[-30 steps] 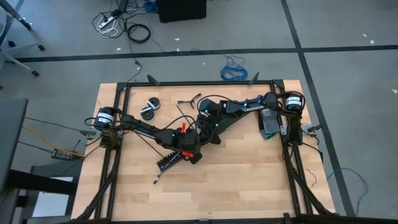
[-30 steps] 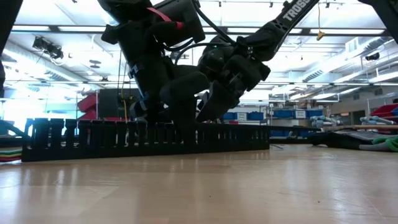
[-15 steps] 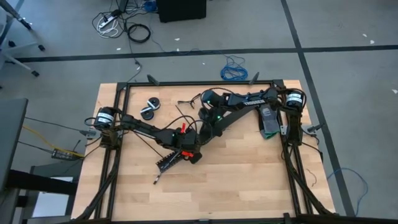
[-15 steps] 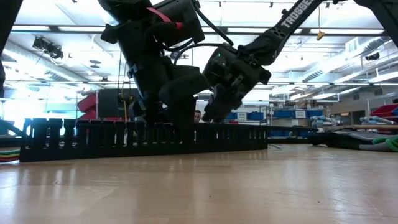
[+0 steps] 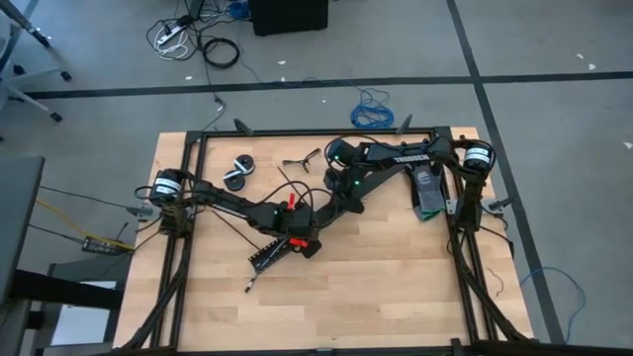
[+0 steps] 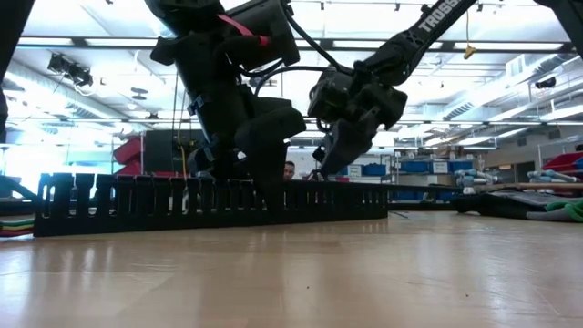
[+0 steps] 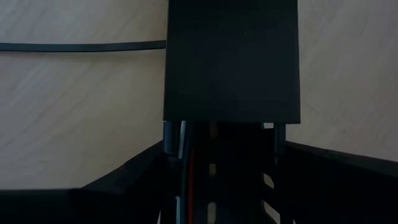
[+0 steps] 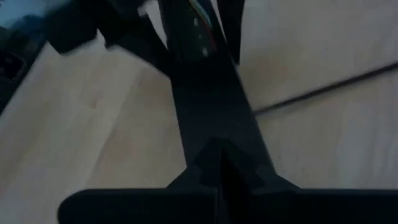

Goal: Ziptie cables
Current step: Insert the black cover of the black cable duct

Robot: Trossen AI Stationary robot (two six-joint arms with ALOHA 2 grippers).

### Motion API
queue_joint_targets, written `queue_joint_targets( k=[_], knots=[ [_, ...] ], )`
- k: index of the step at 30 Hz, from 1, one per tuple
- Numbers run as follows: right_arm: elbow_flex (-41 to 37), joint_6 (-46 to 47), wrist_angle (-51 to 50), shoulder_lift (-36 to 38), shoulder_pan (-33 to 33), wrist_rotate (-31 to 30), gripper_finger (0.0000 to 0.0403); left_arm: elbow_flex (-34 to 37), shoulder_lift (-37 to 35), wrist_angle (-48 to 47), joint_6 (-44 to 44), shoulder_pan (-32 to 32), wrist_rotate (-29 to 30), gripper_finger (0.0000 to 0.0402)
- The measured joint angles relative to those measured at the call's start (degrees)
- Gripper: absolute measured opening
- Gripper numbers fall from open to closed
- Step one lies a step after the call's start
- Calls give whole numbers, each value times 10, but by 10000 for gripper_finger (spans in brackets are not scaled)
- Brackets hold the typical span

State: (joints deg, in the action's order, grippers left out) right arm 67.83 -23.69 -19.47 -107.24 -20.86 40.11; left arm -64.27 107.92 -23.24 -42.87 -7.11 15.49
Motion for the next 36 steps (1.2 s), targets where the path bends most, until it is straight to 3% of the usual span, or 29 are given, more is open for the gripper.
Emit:
queue_joint_targets(
  k=[5, 25, 36],
  knots=[
    [-2, -20, -15, -2, 0, -55, 0, 0, 0, -1, 1, 2, -2, 245],
    [-23, 32, 71, -26, 26, -78, 0, 0, 0, -3, 18, 11, -9, 223],
    [-23, 41, 76, -30, 58, -118, 0, 0, 0, 0, 19, 11, -7, 244]
  ],
)
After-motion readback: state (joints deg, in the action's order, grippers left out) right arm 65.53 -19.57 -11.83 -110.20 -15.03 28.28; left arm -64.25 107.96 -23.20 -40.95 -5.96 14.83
